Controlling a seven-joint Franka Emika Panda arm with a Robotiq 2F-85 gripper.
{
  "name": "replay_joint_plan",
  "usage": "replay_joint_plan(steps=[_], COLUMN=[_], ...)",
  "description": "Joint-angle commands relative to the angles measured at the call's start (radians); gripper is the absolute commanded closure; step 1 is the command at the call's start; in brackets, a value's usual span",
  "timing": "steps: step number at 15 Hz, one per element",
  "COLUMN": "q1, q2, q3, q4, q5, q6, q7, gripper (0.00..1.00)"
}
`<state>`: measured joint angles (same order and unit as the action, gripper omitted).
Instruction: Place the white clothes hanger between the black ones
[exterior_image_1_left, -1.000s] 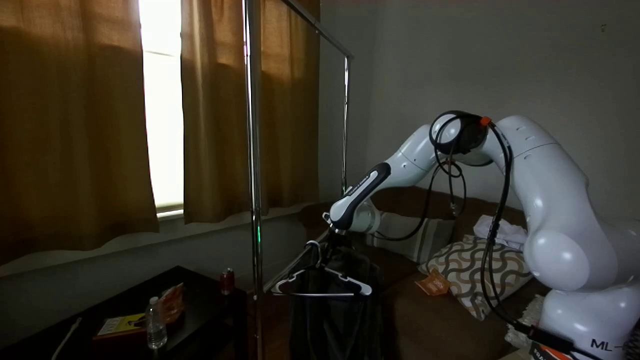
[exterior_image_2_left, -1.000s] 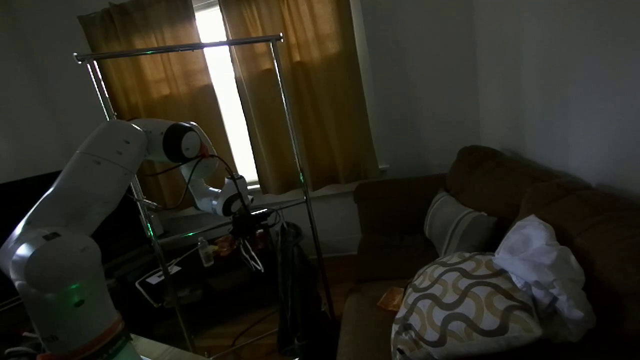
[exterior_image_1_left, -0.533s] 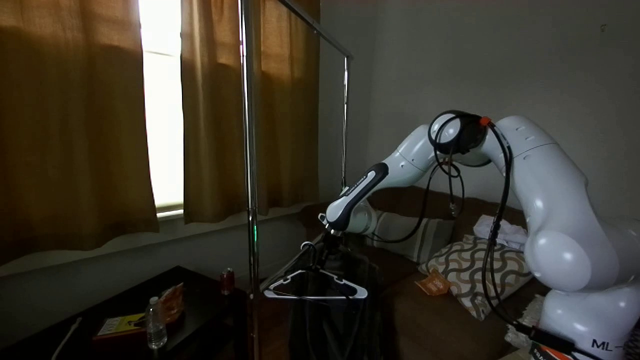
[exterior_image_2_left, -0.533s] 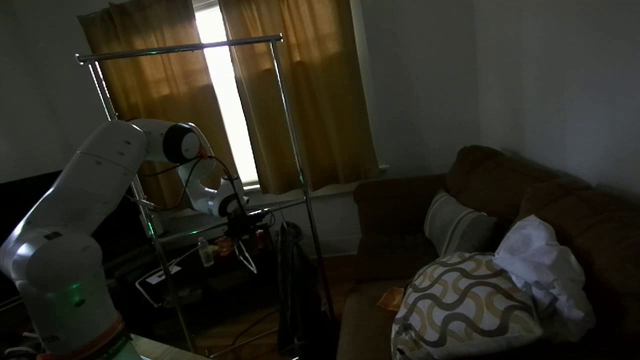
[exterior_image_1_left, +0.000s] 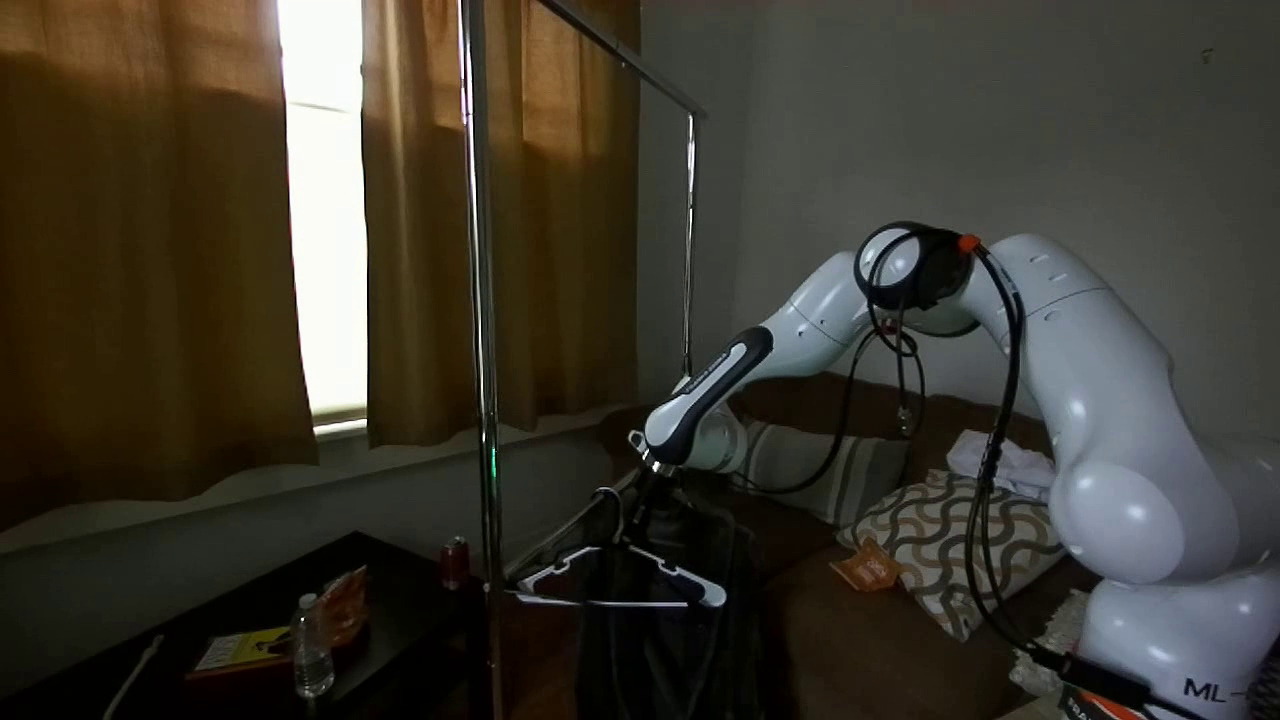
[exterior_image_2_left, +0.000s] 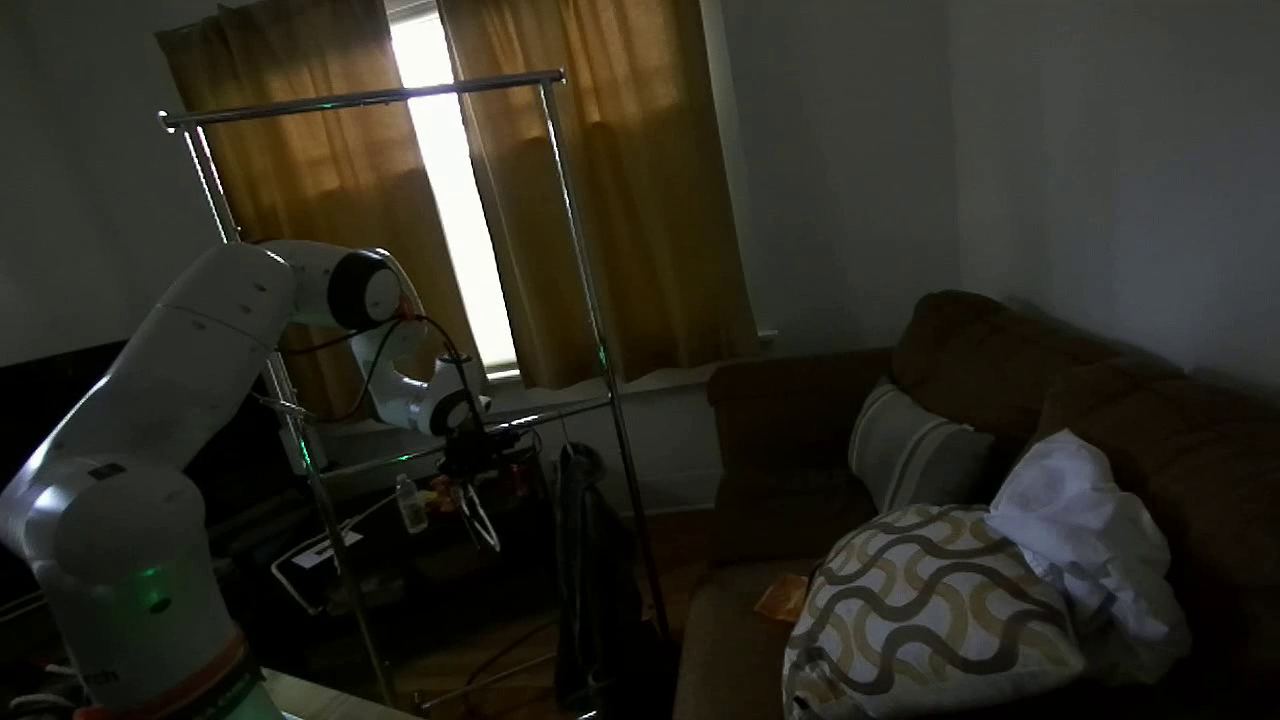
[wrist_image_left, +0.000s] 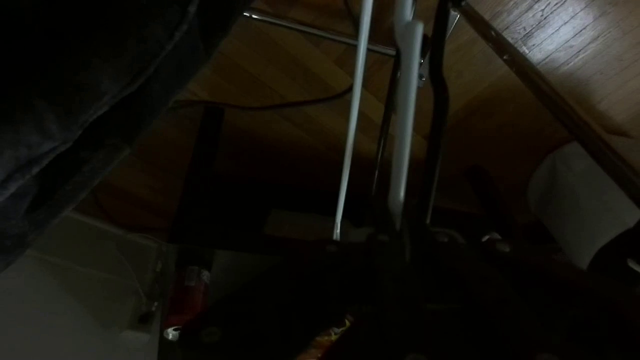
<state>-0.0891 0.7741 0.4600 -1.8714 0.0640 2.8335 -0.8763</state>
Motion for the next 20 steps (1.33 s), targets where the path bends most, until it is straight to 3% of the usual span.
replay_joint_plan(steps=[1, 10, 11, 12, 14, 20], q1=[0.005, -0.011, -0.008, -0.004, 0.002, 0.011], q2=[-0.016, -0.017, -0.018, -0.023, -0.036, -0.138], q3=[-0.024, -0.055, -0.061, -0.067, -0.079, -0.128], q4=[-0.010, -0.002, -0.001, -0.002, -0.012, -0.098], q5=[-0.010, -0.015, -0.017, -0.019, -0.023, -0.042], q6=[-0.005, 0.006, 0.007, 0.006, 0.006, 0.000], q7=[0.056, 0.103, 0.109, 0.118, 0.137, 0.207], gripper=[0.98, 0.98, 0.87, 0.65, 0.62, 0.19])
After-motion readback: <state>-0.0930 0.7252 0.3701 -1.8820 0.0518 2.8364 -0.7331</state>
